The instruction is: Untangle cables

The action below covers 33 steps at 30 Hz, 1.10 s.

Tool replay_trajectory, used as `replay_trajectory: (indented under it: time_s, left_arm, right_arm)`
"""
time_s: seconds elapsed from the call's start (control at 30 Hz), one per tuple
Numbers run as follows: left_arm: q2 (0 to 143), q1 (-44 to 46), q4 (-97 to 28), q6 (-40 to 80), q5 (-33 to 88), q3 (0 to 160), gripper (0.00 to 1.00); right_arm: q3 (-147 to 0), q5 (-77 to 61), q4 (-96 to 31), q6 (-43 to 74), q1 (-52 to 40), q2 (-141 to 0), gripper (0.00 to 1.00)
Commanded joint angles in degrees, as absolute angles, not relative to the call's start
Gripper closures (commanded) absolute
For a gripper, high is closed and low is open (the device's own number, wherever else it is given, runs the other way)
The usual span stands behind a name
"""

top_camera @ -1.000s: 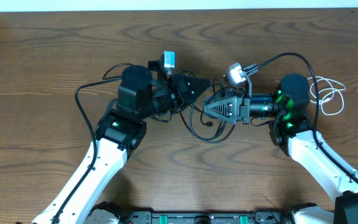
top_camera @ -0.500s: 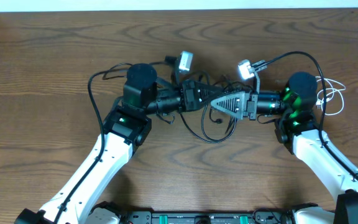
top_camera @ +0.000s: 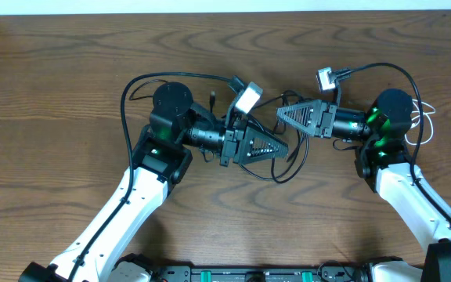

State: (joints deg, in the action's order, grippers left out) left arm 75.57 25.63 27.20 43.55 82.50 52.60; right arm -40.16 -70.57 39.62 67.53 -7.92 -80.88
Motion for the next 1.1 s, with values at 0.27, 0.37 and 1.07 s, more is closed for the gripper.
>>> replay_trajectory:
  time_s: [0.27,0.37,1.07]
  left_arm:
    - [75.22,27.81,28.05,34.13,83.99,52.73,0.92]
    - [75.22,28.73,28.47,31.7,83.96,52.73,0.92]
    - [75.22,32.88,32.29,29.95,83.96,52.73,0.92]
  right_arm:
    - [-41.17,-63.07,29.21,72.38,-12.78,-80.51,0.41]
    - [-41.17,-59.83,27.14,72.1,-15.05,-80.73,0.37]
    - [-41.17,-46.22,23.29,72.4,-26.68,-80.93,0.36]
